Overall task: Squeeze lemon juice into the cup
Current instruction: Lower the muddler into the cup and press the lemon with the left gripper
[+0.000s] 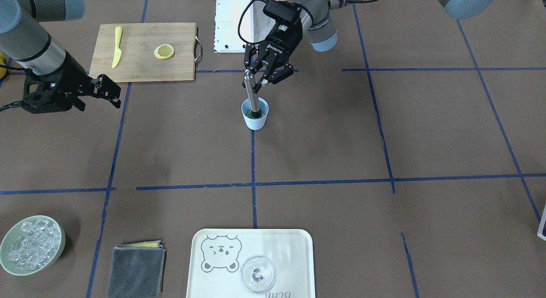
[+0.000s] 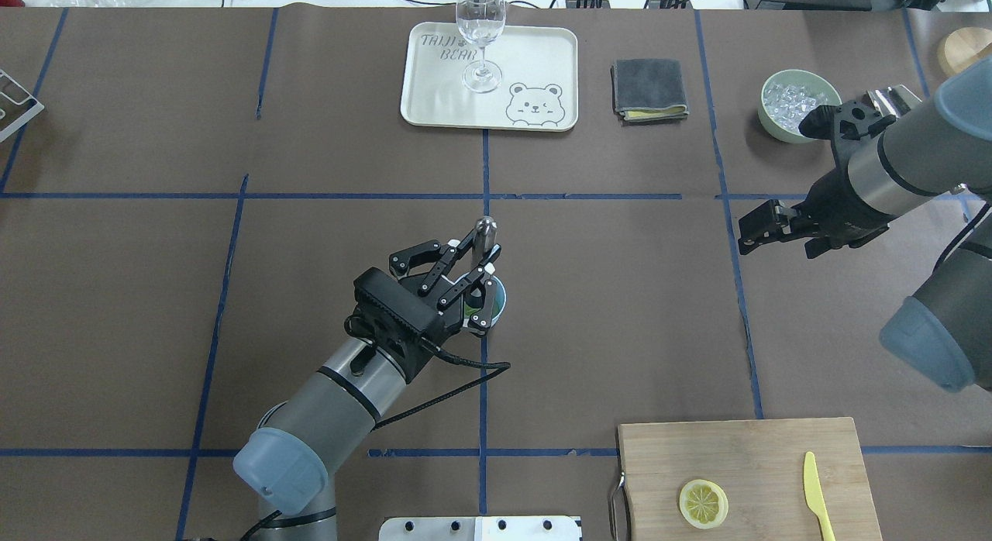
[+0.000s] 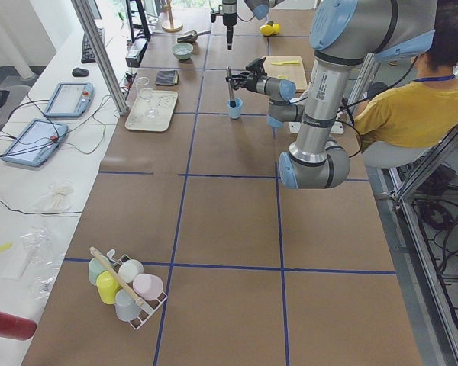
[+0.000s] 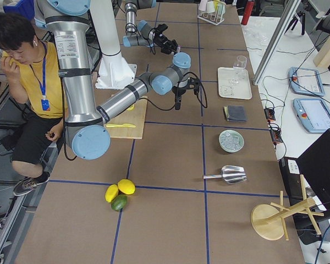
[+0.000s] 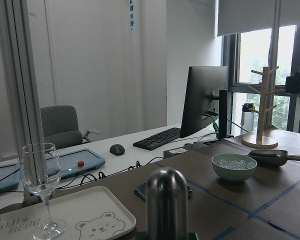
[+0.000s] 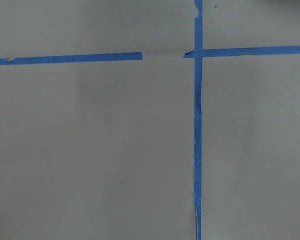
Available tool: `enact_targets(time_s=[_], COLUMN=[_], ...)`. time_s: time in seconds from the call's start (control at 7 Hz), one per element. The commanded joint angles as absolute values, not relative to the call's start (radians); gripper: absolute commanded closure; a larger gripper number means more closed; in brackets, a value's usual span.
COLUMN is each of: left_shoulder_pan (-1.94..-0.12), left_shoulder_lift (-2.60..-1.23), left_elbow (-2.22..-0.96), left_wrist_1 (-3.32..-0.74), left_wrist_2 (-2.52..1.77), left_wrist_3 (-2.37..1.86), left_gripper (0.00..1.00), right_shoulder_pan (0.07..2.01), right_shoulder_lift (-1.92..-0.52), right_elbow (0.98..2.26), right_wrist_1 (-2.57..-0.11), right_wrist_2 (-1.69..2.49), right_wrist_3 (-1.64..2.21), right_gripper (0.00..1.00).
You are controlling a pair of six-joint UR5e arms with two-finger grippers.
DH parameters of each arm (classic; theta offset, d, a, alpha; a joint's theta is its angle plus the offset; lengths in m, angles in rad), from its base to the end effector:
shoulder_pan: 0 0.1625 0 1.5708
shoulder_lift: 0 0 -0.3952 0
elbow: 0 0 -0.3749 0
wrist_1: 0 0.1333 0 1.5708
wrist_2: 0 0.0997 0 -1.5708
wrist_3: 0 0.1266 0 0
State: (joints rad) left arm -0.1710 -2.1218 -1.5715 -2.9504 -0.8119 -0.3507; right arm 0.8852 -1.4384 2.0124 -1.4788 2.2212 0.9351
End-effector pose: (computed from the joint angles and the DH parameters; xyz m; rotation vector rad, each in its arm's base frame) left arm 0.5310 -0.3154 0.1770 1.5037 1.0423 0.0022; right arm -0.2776 -0.4288 0.3683 -0.0109 -0.8946 0.0161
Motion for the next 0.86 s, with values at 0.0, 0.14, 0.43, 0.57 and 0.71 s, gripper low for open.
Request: enact_targets(time_s=[0.0, 0.14, 0.43, 0.57, 0.71], left_shoulder_pan=[-0.163, -0.163, -0.163, -0.163, -0.163], left_shoulder_lift=[-2.123, -2.123, -2.123, -2.122, -2.121], left_elbow=[-1.542, -1.539, -1.522, -1.519, -1.520], left_wrist_1=[-2.954, -2.956, -2.958, -2.958, -2.958], left_wrist_2=[-0.813, -0.813, -0.815, -0.815, -0.815], left_wrist_3=[-0.351, -0.351, -0.351, -0.351, -0.351], left_gripper=[1.00, 1.00, 1.00, 1.00, 1.00], right_shoulder_pan=[0.885, 0.885, 0.885, 0.885, 0.885], right_shoulder_lift=[-1.436, -1.434, -1.433, -1.433, -1.433], right_elbow=[2.013, 2.013, 2.014, 2.014, 2.014], right_wrist_1=[-1.479, -1.479, -1.479, -1.479, -1.479], right_wrist_2=[2.223, 2.223, 2.223, 2.223, 2.223], right_wrist_3=[0.936, 0.936, 0.937, 0.939, 0.940], right_gripper=[0.00, 0.00, 0.00, 0.00, 0.00])
